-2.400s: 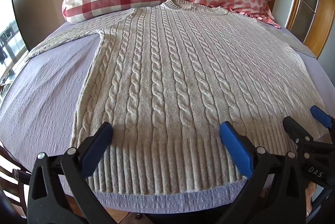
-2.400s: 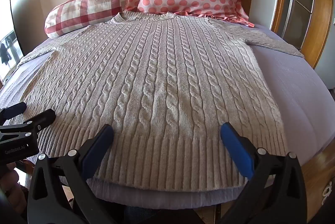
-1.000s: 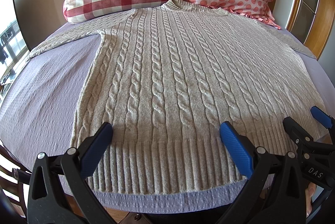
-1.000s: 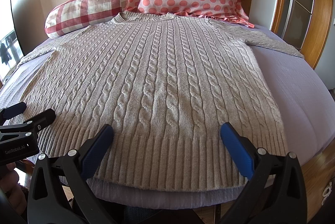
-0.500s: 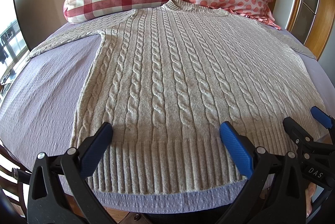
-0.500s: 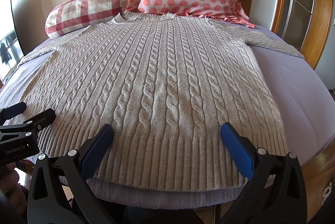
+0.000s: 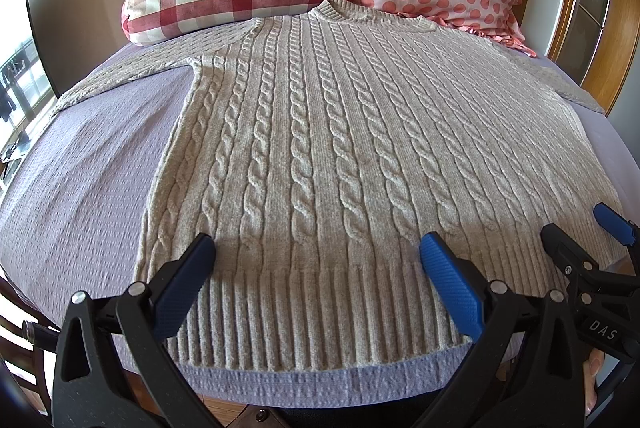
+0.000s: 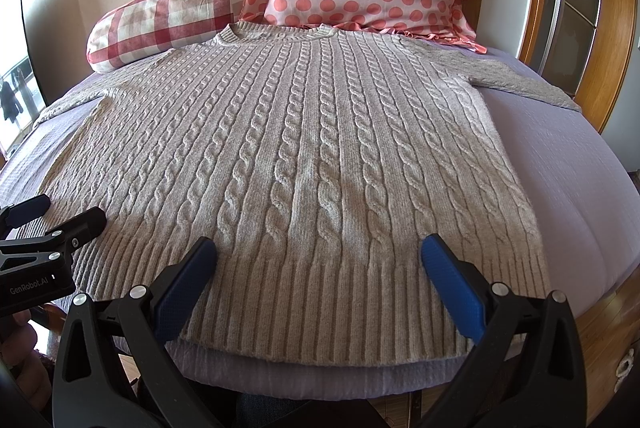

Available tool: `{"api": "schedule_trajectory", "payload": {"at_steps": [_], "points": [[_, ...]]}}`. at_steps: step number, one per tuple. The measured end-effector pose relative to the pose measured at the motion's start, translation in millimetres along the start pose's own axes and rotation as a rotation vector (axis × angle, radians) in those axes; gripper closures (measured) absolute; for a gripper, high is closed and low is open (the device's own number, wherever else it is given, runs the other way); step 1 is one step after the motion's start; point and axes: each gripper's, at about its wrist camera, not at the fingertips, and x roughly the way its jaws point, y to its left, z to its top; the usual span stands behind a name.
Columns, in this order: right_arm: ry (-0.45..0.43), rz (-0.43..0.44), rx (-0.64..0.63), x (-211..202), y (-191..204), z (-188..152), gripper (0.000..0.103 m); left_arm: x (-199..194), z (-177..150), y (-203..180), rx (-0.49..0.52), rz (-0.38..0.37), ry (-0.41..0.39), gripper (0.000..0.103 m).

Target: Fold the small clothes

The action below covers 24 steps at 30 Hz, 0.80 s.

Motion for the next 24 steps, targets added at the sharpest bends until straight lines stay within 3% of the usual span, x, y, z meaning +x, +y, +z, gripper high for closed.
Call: {"api": "schedule_trajectory", "payload": {"at_steps": [21,24], "points": [[-0.007,0.002,-0.003,-0.6,-2.4,0.3,0.001,-0.1,0.0,0.0,0.000,0.000,-0.003,0.002],[-0.040,0.045,-0.038,0.1,-8.5,1.8,0.001,-0.2,-0.2,-0.1,0.002,0.001,-0.009,0.002]]}}
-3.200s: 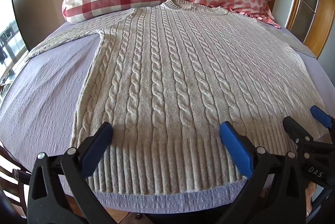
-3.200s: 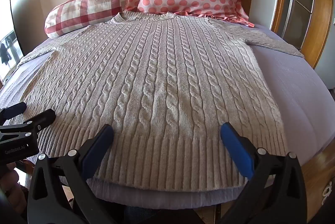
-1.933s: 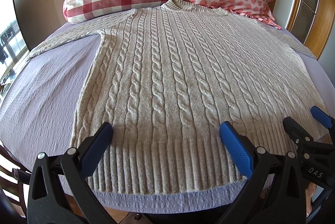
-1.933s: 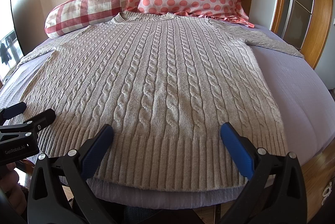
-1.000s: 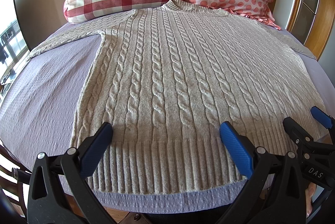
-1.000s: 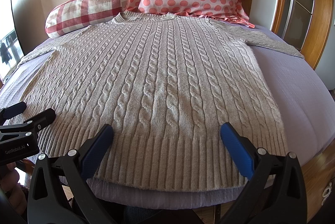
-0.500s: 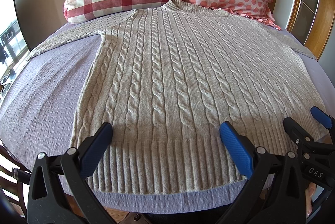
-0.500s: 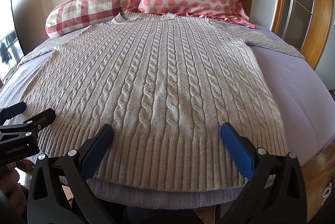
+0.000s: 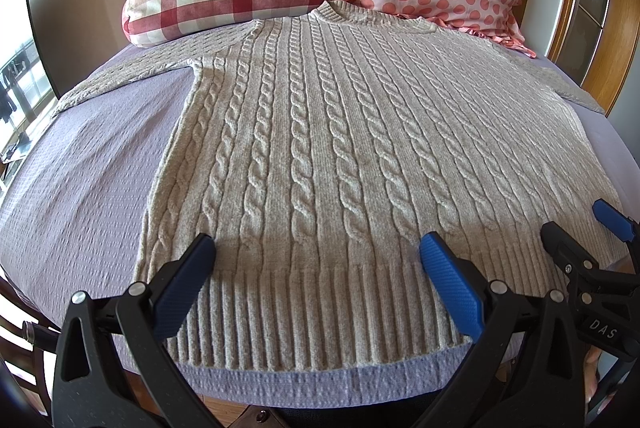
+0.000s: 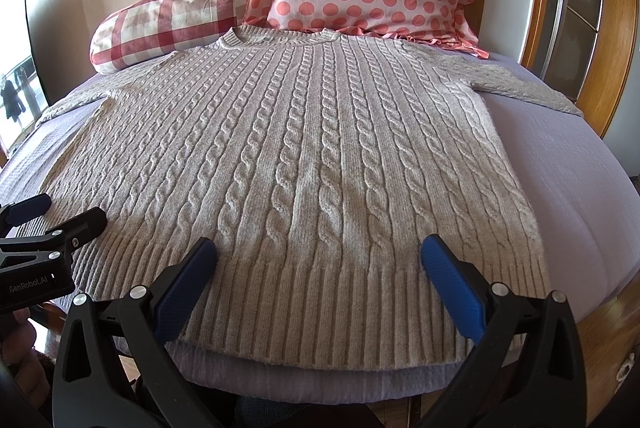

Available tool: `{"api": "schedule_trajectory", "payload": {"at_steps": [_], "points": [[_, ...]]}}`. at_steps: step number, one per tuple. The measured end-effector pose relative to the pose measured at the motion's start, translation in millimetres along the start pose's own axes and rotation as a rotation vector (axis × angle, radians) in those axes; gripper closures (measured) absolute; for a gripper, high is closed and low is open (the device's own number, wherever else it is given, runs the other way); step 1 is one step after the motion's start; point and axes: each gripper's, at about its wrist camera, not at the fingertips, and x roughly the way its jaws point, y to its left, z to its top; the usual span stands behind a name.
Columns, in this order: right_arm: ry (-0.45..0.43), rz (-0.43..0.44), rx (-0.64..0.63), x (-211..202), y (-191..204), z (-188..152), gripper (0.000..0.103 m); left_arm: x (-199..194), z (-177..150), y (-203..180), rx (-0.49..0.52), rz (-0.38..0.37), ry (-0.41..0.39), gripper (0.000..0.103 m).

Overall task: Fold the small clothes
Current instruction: 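Grasp the sweater sleeve cuff with the right tool and lift it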

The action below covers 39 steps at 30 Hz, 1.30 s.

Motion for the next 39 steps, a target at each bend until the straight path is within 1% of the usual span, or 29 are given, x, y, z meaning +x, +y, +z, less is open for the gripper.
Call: {"api": "schedule_trajectory", "payload": {"at_steps": [1,3,4,5,7,9,11,12,13,14,15,16,17,19,21,23,26,28,31,33,34,36,38,39], "points": [[0.000,0.033,-0.005,2,-8,3,0.001,0,0,0,0.003,0.001,-0.007,0.002],[-0.022,0.116,0.034,-6,-29,19,0.001,0,-1,-1,0.021,0.002,-0.026,0.002],[-0.044,0.122,0.069,-11,-44,27,0.001,0,0,-1,0.035,0.004,-0.031,0.002],[-0.071,0.105,0.111,-17,-65,40,0.001,-4,3,-3,0.044,0.005,-0.024,0.002],[-0.105,0.039,0.204,-21,-116,71,0.001,-3,7,-5,0.077,0.002,-0.024,0.002],[-0.121,-0.022,0.306,-15,-171,99,0.001,-9,19,-3,0.084,-0.002,-0.059,0.002],[-0.123,-0.103,0.424,-2,-230,124,0.003,-15,36,4,0.076,-0.020,-0.103,0.002],[-0.120,-0.145,0.485,6,-258,133,0.008,-18,45,8,0.066,-0.031,-0.122,0.002],[-0.112,-0.179,0.552,15,-287,140,0.024,-20,54,13,0.055,-0.040,-0.140,0.002],[-0.098,-0.201,0.623,27,-316,145,0.035,-21,63,18,0.042,-0.052,-0.162,0.002],[-0.091,-0.208,0.693,37,-344,147,0.042,-22,72,24,0.030,-0.064,-0.183,0.002],[-0.082,-0.210,0.763,48,-369,147,0.056,-21,80,31,0.012,-0.077,-0.204,0.002],[-0.073,-0.209,0.830,59,-393,146,0.064,-21,87,39,-0.007,-0.086,-0.224,0.002],[-0.070,-0.233,0.947,76,-434,140,0.075,-17,99,55,-0.057,-0.094,-0.247,0.002],[-0.066,-0.258,1.020,92,-460,132,0.080,-13,107,69,-0.102,-0.099,-0.256,0.002],[-0.050,-0.286,1.051,107,-476,129,0.084,-7,110,82,-0.139,-0.092,-0.249,0.002],[-0.025,-0.323,1.103,121,-492,123,0.084,3,116,95,-0.181,-0.065,-0.238,0.002],[-0.053,-0.318,1.133,125,-496,118,0.085,8,118,102,-0.210,-0.055,-0.231,0.002],[-0.075,-0.321,1.109,130,-497,121,0.085,13,118,110,-0.244,-0.054,-0.231,0.002],[-0.072,-0.323,1.071,133,-494,122,0.093,15,117,116,-0.260,-0.052,-0.228,0.002],[-0.080,-0.314,1.067,132,-492,122,0.094,17,116,119,-0.268,-0.051,-0.222,0.002],[-0.153,-0.277,1.052,116,-483,126,0.095,17,115,130,-0.295,-0.057,-0.207,0.002],[-0.227,-0.244,0.958,95,-458,146,0.095,14,112,143,-0.323,-0.058,-0.210,0.002],[-0.256,-0.211,0.898,84,-440,160,0.095,12,111,151,-0.335,-0.049,-0.216,0.002]]}}
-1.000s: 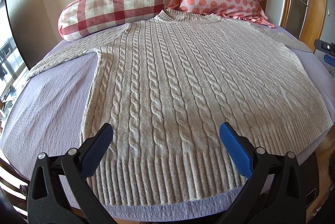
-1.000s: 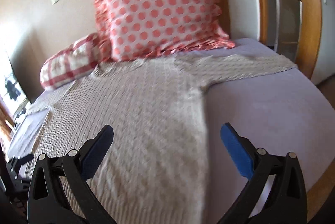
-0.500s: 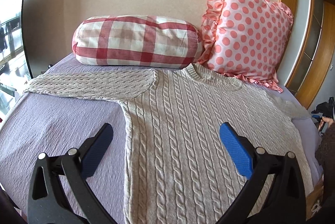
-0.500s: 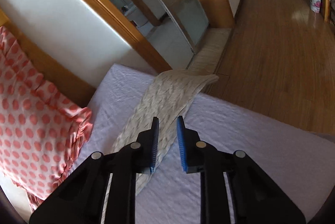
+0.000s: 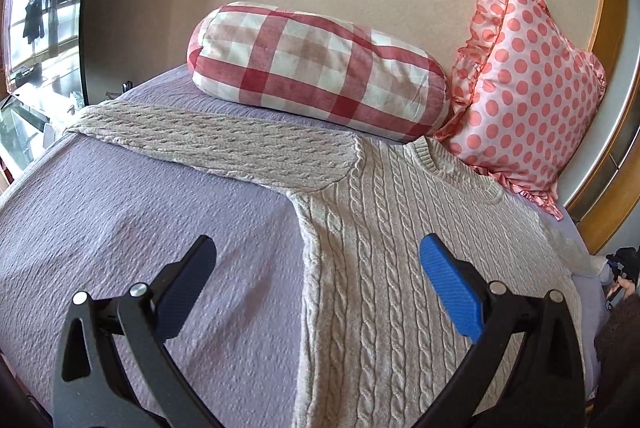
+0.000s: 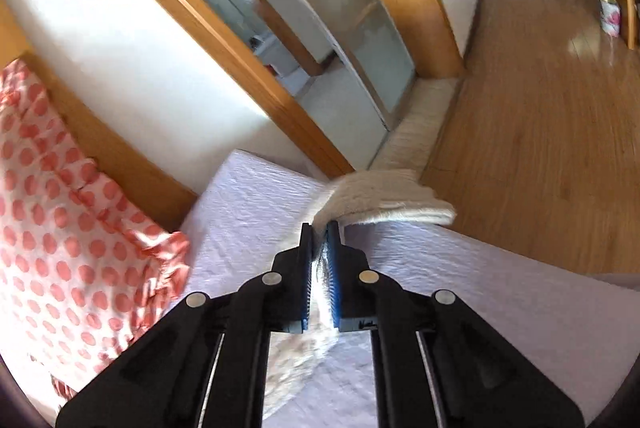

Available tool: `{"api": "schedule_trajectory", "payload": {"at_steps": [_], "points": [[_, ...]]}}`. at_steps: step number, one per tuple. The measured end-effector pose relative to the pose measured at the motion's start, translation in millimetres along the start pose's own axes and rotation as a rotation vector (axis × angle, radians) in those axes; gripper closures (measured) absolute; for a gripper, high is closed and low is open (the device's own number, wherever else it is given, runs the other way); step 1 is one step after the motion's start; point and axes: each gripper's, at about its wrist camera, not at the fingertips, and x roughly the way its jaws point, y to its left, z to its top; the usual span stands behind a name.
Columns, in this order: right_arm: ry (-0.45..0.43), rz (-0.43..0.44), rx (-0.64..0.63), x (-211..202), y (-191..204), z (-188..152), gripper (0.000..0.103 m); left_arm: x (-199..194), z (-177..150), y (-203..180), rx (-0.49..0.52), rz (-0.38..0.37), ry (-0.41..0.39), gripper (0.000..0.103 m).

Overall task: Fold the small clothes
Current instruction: 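Grasp the sweater sleeve cuff with the right tool and lift it, then lay the sleeve across the sweater body with the right tool while the left tool grasps the other sleeve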

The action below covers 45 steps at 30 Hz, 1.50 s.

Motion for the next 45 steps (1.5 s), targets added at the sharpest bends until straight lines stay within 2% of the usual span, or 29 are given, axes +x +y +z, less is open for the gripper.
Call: {"api": "schedule_trajectory", "payload": {"at_steps": [2,5,7,10,12,14,15,16,18,20,21,24,27,28,29,32,35,36,37,38,39,41,42,45], "points": [[-0.018,0.109,-0.115,-29,55,-10,0.095,-4,6,14,-0.017,0.034,-0.018,0.002],[-0.006,0.327,-0.269,-74,147,-42,0.095,-8,14,39,-0.054,0.086,-0.038,0.002],[0.042,0.487,-0.366,-97,209,-78,0.095,-7,19,56,-0.093,0.093,-0.046,0.002],[0.177,0.675,-0.485,-115,285,-151,0.095,-3,26,82,-0.166,0.028,-0.056,0.002],[0.325,0.723,-0.602,-112,329,-217,0.095,3,32,99,-0.220,0.014,-0.048,0.002],[0.485,0.693,-0.735,-104,360,-284,0.094,12,40,112,-0.254,0.042,-0.020,0.002],[0.544,0.667,-0.777,-101,366,-306,0.094,15,44,119,-0.265,0.055,-0.011,0.002],[0.575,0.657,-0.795,-103,367,-319,0.093,18,49,125,-0.275,0.064,-0.002,0.002],[0.546,0.666,-0.785,-113,358,-319,0.081,23,57,140,-0.295,0.065,0.002,0.002],[0.468,0.661,-0.760,-121,341,-303,0.042,29,66,159,-0.345,0.072,0.005,0.002],[0.433,0.655,-0.751,-125,330,-295,0.038,34,69,169,-0.379,0.072,0.010,0.002],[0.383,0.618,-0.741,-128,315,-279,0.037,51,76,205,-0.509,0.054,0.055,0.004],[0.354,0.578,-0.715,-131,291,-266,0.037,69,76,238,-0.638,0.037,0.103,0.014],[0.349,0.567,-0.706,-131,283,-263,0.037,68,78,247,-0.661,0.023,0.076,0.014],[0.347,0.559,-0.695,-131,277,-261,0.036,70,81,255,-0.678,0.032,0.076,0.016],[0.353,0.550,-0.663,-130,263,-259,0.036,77,91,283,-0.772,-0.010,0.064,0.022],[0.360,0.550,-0.656,-128,259,-265,0.033,85,100,305,-0.840,-0.005,0.059,0.038],[0.364,0.553,-0.657,-127,259,-266,0.032,88,101,310,-0.853,0.001,0.057,0.048],[0.369,0.556,-0.657,-127,258,-268,0.032,90,102,315,-0.863,0.002,0.061,0.063],[0.373,0.562,-0.655,-126,258,-269,0.032,93,102,318,-0.870,0.024,0.077,0.073],[0.376,0.568,-0.653,-126,257,-269,0.032,97,102,321,-0.871,0.050,0.104,0.096],[0.377,0.580,-0.649,-127,255,-267,0.032,94,103,322,-0.866,0.048,0.098,0.096],[0.371,0.584,-0.651,-128,254,-265,0.032,89,109,314,-0.826,0.067,0.085,0.097],[0.334,0.585,-0.658,-133,250,-257,0.031,66,145,260,-0.586,0.122,0.017,0.097]]}}
